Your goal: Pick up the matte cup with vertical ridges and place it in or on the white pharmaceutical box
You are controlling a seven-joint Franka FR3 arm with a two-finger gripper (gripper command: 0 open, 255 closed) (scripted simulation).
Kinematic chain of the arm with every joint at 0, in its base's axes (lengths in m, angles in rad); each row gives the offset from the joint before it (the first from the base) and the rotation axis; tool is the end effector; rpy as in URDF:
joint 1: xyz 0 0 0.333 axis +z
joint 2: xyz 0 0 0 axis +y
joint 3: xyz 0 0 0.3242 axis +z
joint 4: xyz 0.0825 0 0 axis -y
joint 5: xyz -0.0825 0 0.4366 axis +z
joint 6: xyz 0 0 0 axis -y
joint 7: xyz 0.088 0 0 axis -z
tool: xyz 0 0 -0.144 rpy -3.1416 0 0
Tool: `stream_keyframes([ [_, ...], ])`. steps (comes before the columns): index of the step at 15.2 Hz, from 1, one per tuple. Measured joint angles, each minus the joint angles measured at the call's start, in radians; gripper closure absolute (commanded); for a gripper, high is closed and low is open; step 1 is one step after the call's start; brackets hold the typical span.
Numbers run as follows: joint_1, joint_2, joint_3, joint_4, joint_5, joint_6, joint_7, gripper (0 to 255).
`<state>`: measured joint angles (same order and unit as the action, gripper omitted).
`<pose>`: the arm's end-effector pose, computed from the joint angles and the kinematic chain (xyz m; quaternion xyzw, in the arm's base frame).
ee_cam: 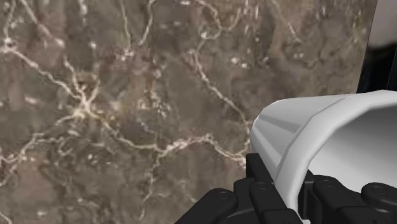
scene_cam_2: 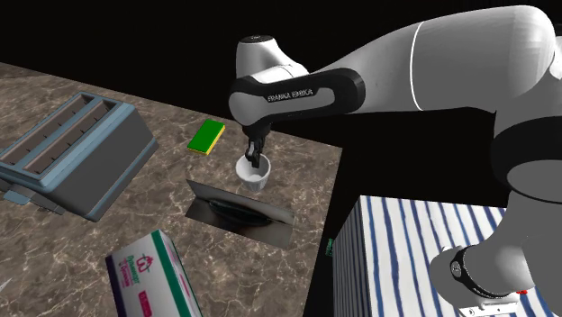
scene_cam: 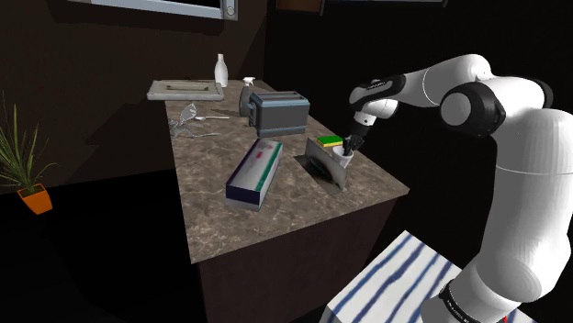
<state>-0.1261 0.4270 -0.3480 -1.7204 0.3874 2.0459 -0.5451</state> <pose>0.6417 -0.2757 0.2900 -0.9936 0.0476 -0.0185 0.1011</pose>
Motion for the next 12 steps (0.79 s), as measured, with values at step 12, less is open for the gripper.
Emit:
stream_keyframes([
  [12,0.004,-0.058,-0.014,0.075,-0.037,-0.124,0.043,255],
])
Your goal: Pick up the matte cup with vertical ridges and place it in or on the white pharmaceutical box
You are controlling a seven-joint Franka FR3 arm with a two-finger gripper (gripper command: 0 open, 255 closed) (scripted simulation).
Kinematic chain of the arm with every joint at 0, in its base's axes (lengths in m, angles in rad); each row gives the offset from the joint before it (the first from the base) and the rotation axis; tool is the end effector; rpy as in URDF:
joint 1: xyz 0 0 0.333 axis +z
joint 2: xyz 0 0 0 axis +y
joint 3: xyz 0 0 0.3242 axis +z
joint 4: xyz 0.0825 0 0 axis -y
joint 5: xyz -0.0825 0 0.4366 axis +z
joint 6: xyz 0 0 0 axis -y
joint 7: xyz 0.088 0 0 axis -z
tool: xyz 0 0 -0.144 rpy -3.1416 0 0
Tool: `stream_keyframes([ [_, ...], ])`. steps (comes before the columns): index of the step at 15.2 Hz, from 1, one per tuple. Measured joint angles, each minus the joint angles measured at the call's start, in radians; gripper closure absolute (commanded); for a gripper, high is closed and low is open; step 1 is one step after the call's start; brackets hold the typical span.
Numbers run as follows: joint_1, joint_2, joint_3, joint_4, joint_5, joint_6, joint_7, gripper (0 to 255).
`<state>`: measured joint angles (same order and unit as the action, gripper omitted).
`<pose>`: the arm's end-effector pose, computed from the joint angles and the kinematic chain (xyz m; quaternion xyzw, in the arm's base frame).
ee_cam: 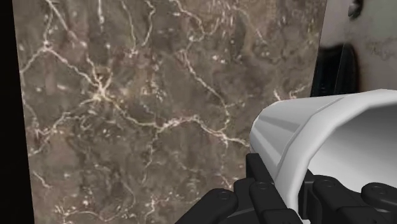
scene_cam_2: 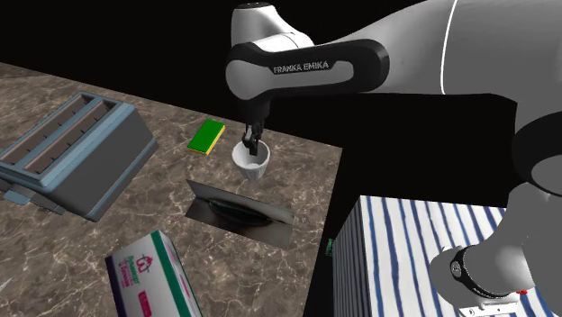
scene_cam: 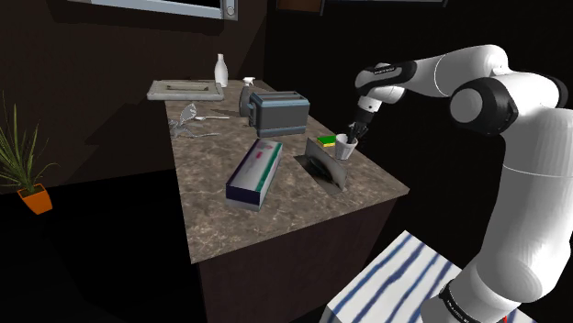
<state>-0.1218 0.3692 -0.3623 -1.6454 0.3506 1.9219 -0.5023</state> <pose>0.6445 -0.2765 0.3574 -0.9936 0.0476 -0.0185 0.1011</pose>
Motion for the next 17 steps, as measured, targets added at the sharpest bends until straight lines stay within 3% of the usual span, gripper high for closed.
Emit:
stream_keyframes([
  [17,-0.009,-0.033,-0.010,0.178,-0.027,-0.202,0.052,255],
])
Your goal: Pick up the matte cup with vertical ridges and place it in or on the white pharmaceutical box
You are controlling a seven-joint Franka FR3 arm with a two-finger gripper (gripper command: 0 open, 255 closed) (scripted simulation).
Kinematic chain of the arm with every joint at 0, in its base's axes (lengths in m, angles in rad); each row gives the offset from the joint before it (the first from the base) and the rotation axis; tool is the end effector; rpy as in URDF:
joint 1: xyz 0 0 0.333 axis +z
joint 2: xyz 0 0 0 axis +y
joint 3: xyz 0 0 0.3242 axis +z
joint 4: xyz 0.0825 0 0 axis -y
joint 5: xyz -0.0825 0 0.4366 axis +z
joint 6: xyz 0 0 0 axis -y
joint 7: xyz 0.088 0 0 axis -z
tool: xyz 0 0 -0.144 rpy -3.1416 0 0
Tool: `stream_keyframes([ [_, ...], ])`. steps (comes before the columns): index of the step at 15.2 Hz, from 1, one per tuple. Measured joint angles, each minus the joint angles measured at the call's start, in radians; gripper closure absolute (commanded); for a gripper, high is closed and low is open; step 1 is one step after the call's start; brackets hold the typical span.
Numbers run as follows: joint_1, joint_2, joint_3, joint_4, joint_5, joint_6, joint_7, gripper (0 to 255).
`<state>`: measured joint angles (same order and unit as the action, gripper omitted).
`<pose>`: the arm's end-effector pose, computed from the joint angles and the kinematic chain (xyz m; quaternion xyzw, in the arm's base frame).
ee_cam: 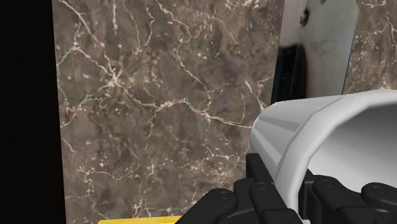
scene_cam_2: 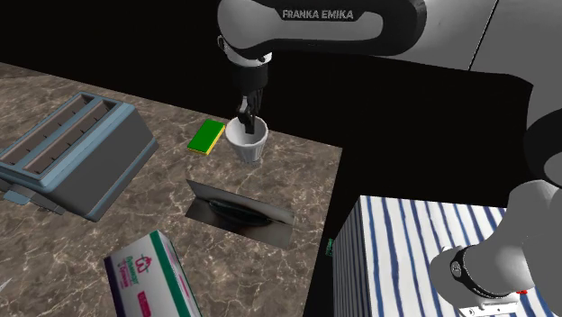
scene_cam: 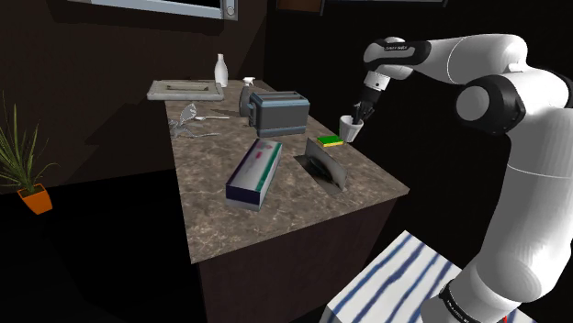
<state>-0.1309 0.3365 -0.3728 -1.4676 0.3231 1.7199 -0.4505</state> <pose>0.6485 -0.2778 0.4560 -0.9936 0.0476 -0.0184 0.1011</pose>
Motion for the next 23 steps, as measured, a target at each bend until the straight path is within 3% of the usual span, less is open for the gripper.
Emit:
stream_keyframes([
  [4,0.004,-0.005,0.002,0.036,-0.004,-0.037,0.018,255],
  [13,0.131,-0.025,0.061,0.030,-0.021,-0.007,0.200,255],
  [19,0.214,0.004,0.104,0.077,-0.025,0.004,0.329,255],
  [23,0.256,0.060,0.129,0.172,-0.023,-0.018,0.409,255],
])
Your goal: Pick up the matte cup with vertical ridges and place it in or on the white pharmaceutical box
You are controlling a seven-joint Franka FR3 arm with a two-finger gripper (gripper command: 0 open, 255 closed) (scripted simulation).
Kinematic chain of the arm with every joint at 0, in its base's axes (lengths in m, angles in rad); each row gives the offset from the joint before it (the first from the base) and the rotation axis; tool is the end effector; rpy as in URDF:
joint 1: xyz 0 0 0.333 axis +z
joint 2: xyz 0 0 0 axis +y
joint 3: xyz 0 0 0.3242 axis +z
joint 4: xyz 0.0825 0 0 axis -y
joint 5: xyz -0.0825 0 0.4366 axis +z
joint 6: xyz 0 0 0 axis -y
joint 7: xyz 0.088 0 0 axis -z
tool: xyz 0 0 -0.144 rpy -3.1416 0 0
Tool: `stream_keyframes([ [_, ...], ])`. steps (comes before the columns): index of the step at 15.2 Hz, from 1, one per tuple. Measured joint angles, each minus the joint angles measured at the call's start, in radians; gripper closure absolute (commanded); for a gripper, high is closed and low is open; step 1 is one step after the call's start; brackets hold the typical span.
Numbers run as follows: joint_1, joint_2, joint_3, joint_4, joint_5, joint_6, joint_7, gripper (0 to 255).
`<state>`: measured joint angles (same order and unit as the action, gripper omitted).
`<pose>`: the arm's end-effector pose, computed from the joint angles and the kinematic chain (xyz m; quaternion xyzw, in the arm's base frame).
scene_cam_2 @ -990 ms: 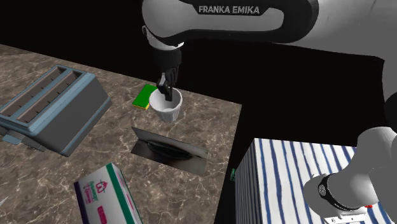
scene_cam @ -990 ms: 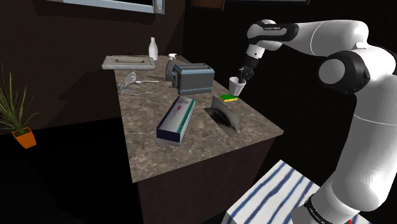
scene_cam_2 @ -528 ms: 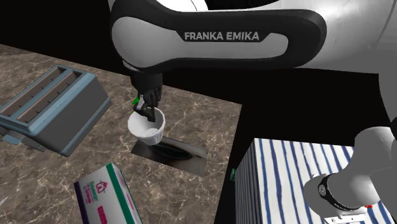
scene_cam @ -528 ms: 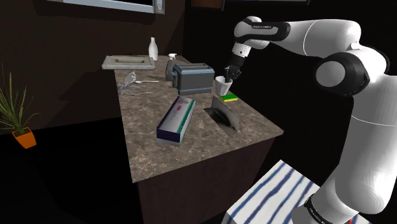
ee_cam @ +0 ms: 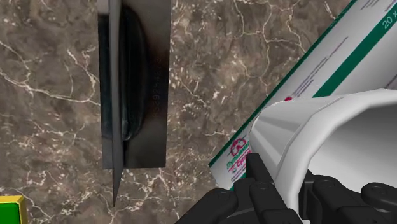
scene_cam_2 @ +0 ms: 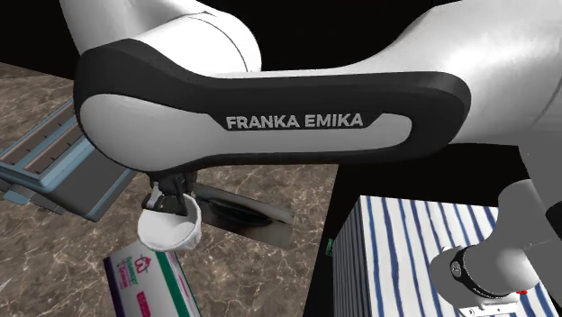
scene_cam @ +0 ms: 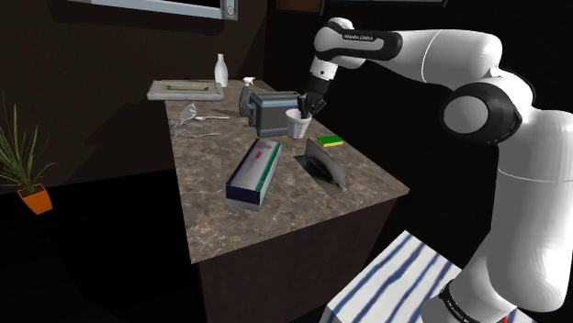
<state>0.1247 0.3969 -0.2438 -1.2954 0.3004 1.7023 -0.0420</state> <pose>0.7349 -0.0199 0.4952 -0.9936 0.0468 -0.0183 0.1011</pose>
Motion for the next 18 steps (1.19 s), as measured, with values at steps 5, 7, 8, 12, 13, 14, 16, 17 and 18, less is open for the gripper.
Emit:
stream_keyframes([
  [5,0.055,0.074,0.029,0.122,-0.001,-0.026,0.101,255],
  [7,0.073,0.133,0.042,0.214,0.001,-0.051,0.145,255],
  [8,0.079,0.166,0.047,0.266,0.003,-0.067,0.165,255],
  [12,0.104,0.223,0.059,0.348,0.003,-0.082,0.212,255],
  [13,0.108,0.219,0.059,0.328,0.003,-0.066,0.211,255],
  [14,0.110,0.216,0.059,0.311,0.002,-0.052,0.209,255],
  [16,0.116,0.206,0.058,0.266,0.002,-0.018,0.202,255],
  [17,0.118,0.199,0.057,0.243,0.002,-0.002,0.199,255],
  [18,0.120,0.196,0.057,0.223,0.002,0.014,0.195,255],
])
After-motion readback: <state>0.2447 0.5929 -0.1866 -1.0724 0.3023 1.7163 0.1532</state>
